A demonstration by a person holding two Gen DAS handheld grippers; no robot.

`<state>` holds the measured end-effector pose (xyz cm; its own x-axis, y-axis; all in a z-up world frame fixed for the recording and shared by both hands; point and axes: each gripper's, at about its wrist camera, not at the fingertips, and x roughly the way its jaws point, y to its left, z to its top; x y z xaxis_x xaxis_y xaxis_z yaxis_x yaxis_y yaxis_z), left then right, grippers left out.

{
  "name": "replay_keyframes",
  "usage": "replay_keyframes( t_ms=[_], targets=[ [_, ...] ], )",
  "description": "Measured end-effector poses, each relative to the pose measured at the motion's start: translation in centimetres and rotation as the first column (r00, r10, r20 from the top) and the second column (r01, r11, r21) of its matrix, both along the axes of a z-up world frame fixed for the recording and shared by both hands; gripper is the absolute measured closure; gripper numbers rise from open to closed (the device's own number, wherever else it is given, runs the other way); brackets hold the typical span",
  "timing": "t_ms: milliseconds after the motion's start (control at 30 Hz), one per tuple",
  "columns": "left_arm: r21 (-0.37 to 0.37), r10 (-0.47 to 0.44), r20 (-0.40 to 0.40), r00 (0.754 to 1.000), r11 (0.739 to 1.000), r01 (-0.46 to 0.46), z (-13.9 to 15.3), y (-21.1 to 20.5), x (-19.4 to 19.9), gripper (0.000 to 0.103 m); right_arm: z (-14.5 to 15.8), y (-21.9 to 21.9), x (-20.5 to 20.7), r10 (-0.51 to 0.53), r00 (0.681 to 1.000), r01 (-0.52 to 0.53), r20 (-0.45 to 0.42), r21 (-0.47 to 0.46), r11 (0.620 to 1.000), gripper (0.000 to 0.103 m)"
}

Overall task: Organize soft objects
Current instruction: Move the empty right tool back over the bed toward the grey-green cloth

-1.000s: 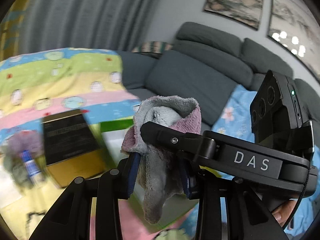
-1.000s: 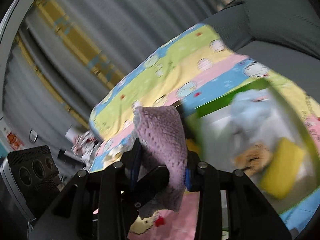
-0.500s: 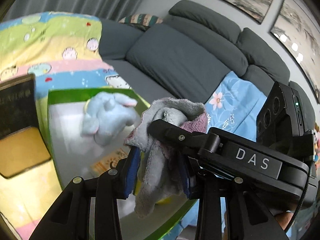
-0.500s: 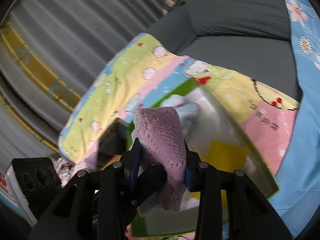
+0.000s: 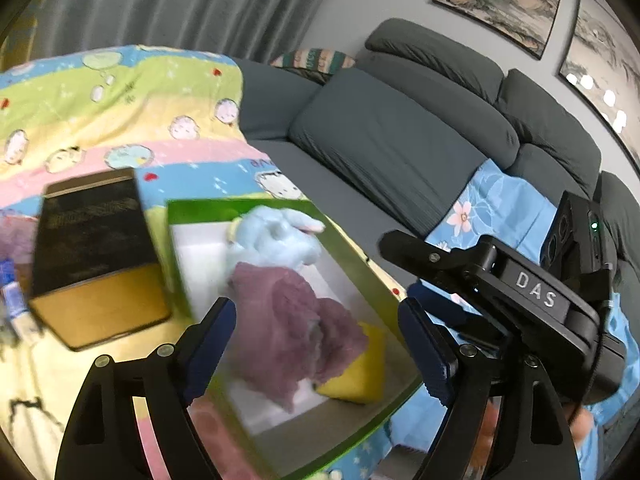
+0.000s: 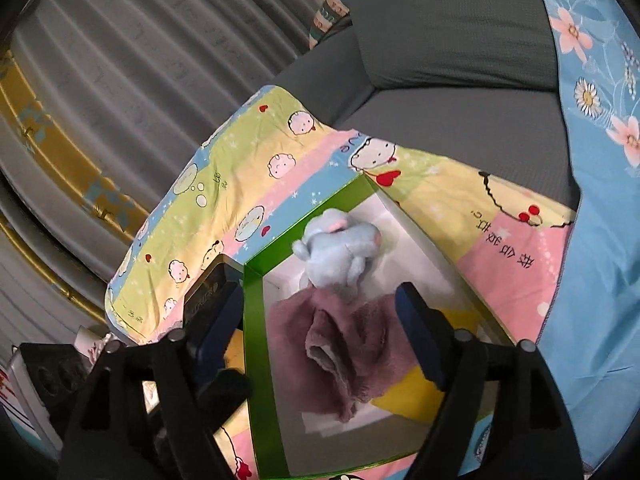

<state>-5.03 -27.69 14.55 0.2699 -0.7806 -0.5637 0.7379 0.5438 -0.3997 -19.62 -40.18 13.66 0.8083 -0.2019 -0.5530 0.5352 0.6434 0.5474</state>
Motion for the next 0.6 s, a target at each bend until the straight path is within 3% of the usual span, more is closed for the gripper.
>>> replay_keyframes(
  t_ms=[333,500,567,600],
  targets=[
    [0.039,0.179,-0.010,0.984,0.983,-0.178,2.2,10.8,1.3,0.017,1.8,2.8,0.9,0.018,1.000,-0.020,-0.022,-0.090,0.996,0.014],
    [0.067,0.332,0.009,0.943,0.941,-0.331,2.9,18.3,1.7,0.017,2.7,5.5,2.3,0.066,0.997,-0.071,-0.037,-0.145,0.987,0.011],
    [0.089,0.395,0.035,0.918,0.914,-0.397,2.8,21.0,1.7,0.017,2.9,6.8,3.0,0.096,0.994,-0.102,-0.047,-0.169,0.980,0.010],
    [0.105,0.446,0.055,0.893,0.887,-0.449,2.6,22.6,1.9,0.017,3.0,7.5,3.4,0.113,0.992,-0.120,-0.049,-0.180,0.976,0.010]
  ],
)
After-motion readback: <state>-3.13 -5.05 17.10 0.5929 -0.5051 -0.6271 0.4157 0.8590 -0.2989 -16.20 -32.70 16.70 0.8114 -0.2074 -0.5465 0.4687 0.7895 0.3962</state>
